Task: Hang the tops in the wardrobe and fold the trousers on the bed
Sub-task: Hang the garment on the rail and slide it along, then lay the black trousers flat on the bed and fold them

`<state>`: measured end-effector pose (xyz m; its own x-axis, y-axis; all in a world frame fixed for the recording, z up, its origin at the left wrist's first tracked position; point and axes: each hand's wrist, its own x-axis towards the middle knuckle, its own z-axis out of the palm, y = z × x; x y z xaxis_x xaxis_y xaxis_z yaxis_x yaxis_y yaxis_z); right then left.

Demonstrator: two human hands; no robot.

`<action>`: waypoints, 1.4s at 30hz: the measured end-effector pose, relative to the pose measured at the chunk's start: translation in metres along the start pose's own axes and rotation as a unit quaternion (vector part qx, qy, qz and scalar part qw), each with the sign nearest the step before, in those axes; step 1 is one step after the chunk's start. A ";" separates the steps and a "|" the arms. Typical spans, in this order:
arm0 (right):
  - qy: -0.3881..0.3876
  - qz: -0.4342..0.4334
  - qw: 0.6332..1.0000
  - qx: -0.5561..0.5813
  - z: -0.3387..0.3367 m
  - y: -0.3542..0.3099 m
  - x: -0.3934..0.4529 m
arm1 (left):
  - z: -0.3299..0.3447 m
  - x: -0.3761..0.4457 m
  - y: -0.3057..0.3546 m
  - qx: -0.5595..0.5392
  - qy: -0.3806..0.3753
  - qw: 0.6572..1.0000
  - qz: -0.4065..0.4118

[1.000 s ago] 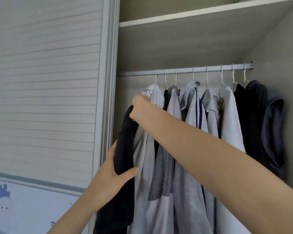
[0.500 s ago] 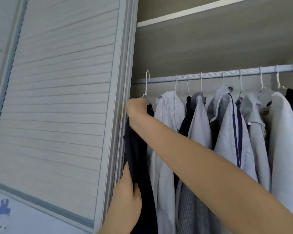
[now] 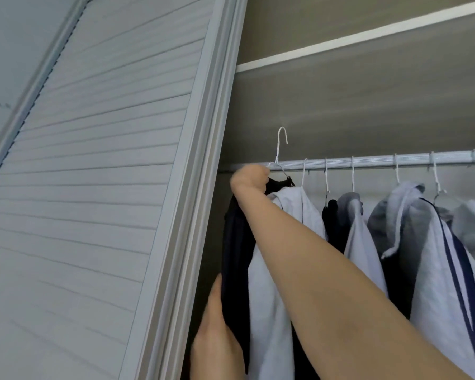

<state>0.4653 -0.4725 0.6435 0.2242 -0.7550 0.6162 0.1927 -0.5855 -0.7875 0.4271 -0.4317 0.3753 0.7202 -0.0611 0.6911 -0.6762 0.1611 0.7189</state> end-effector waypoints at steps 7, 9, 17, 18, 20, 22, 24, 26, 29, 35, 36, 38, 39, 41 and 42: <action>-0.077 -0.053 0.977 -0.193 -0.002 0.029 0.046 | 0.010 0.013 -0.023 -0.066 0.050 0.993 -0.084; -0.127 -0.097 0.941 -0.297 -0.004 0.034 0.040 | 0.009 0.018 -0.024 -0.085 0.046 0.988 -0.121; -0.163 -0.165 0.892 -0.389 -0.001 0.046 -0.004 | 0.004 0.004 -0.029 -0.077 0.072 0.978 -0.182; -0.145 -0.184 0.879 -0.416 -0.003 0.052 -0.014 | 0.004 0.000 -0.028 -0.071 0.074 0.981 -0.166; -0.120 -0.256 0.825 -0.489 -0.011 0.064 -0.034 | 0.004 -0.011 -0.027 -0.058 0.063 0.986 -0.140; -0.118 -0.309 0.790 -0.517 -0.022 0.077 -0.050 | 0.001 -0.023 -0.030 -0.051 0.038 0.989 -0.134; -0.116 -0.344 0.770 -0.525 -0.034 0.087 -0.060 | -0.002 -0.033 -0.037 -0.033 0.011 0.992 -0.123; -0.110 -0.396 0.747 -0.523 -0.049 0.097 -0.073 | -0.008 -0.046 -0.042 0.005 -0.024 0.994 -0.105; -0.133 -0.456 0.743 -0.472 -0.081 0.110 -0.102 | -0.022 -0.072 -0.044 0.056 -0.107 0.990 -0.069; -0.216 -0.420 0.807 -0.355 -0.150 0.146 -0.204 | -0.079 -0.158 -0.036 0.062 -0.189 0.980 -0.021; -0.223 -0.404 0.820 -0.339 -0.159 0.153 -0.226 | -0.094 -0.175 -0.034 0.067 -0.191 0.979 -0.019; -0.251 -0.383 0.829 -0.320 -0.176 0.166 -0.267 | -0.125 -0.200 -0.032 0.087 -0.189 0.978 -0.013; -0.276 -0.367 0.832 -0.312 -0.184 0.176 -0.298 | -0.149 -0.223 -0.032 0.113 -0.195 0.974 -0.025; -0.310 -0.363 0.825 -0.302 -0.194 0.191 -0.335 | -0.181 -0.244 -0.032 0.145 -0.192 0.970 -0.035; -0.327 -0.359 0.823 -0.295 -0.198 0.198 -0.357 | -0.200 -0.258 -0.035 0.163 -0.188 0.967 -0.049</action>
<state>0.2343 -0.3774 0.2645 0.7580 0.0544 0.6500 0.0447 -0.9985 0.0314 0.2959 -0.2246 0.1573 0.7176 -0.4238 0.5526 -0.6644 -0.1789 0.7256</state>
